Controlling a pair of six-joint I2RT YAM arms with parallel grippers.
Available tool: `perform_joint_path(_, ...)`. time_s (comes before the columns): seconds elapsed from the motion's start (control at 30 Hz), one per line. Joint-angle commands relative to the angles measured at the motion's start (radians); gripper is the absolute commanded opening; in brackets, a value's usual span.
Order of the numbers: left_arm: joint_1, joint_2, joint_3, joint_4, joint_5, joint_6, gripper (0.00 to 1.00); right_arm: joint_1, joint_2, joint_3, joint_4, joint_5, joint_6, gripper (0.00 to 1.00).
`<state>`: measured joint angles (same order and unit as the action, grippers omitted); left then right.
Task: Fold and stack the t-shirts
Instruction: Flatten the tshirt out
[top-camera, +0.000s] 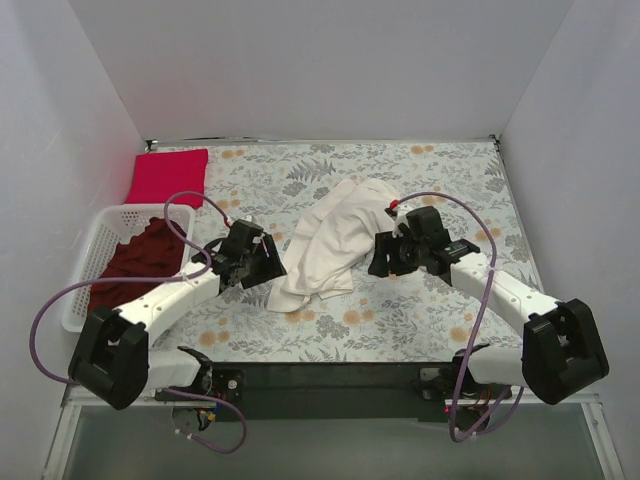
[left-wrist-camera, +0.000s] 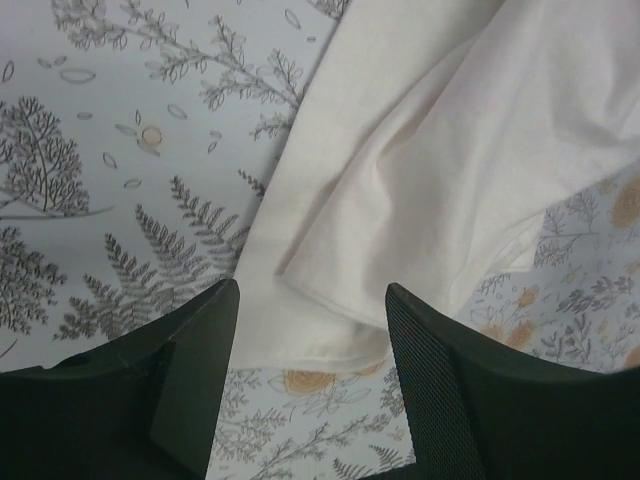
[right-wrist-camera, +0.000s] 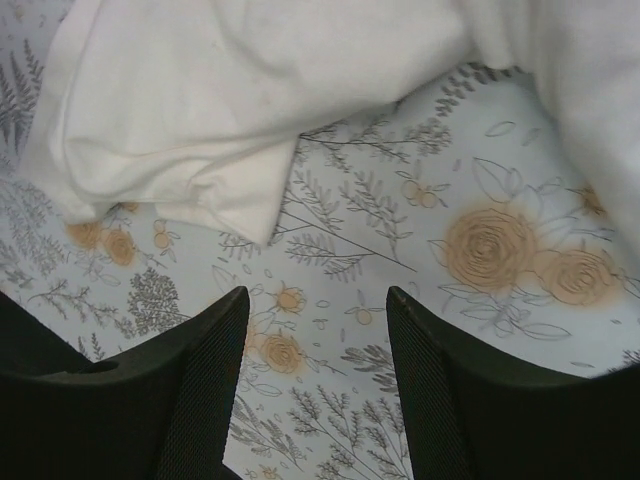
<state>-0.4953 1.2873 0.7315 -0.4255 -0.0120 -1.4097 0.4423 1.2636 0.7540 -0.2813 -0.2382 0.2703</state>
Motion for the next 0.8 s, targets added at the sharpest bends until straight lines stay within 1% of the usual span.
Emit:
perform_joint_path(0.0, -0.032, -0.101, -0.047, -0.107, -0.083, -0.006, 0.59, 0.082, 0.037, 0.022, 0.083, 0.023, -0.006, 0.64)
perform_joint_path(0.03, -0.055, -0.111, -0.056, -0.120, -0.089, -0.012, 0.59, 0.113, 0.052, 0.028, 0.085, 0.030, -0.005, 0.64)
perform_joint_path(0.1, -0.089, -0.126, -0.076, -0.154, -0.103, -0.041, 0.59, 0.136, 0.095, 0.053, 0.090, 0.034, -0.009, 0.63)
perform_joint_path(0.13, -0.126, -0.126, -0.081, -0.162, -0.127, -0.054, 0.56, 0.157, 0.109, 0.062, 0.093, 0.034, -0.009, 0.63)
perform_joint_path(0.17, -0.138, -0.126, -0.087, -0.170, -0.135, -0.073, 0.53, 0.168, 0.120, 0.068, 0.094, 0.036, -0.011, 0.63)
perform_joint_path(0.2, -0.146, -0.120, -0.102, -0.170, -0.140, -0.083, 0.52, 0.177, 0.138, 0.082, 0.096, 0.040, -0.013, 0.63)
perform_joint_path(0.43, -0.164, -0.074, -0.119, -0.151, -0.215, -0.107, 0.50, 0.275, 0.171, 0.096, 0.106, 0.111, -0.037, 0.62)
perform_joint_path(0.6, -0.173, -0.030, -0.126, -0.107, -0.212, -0.106, 0.50, 0.300, 0.186, 0.073, 0.126, 0.146, -0.034, 0.62)
perform_joint_path(0.77, -0.193, 0.006, -0.138, -0.091, -0.204, -0.113, 0.49, 0.305, 0.203, 0.054, 0.157, 0.145, -0.039, 0.62)
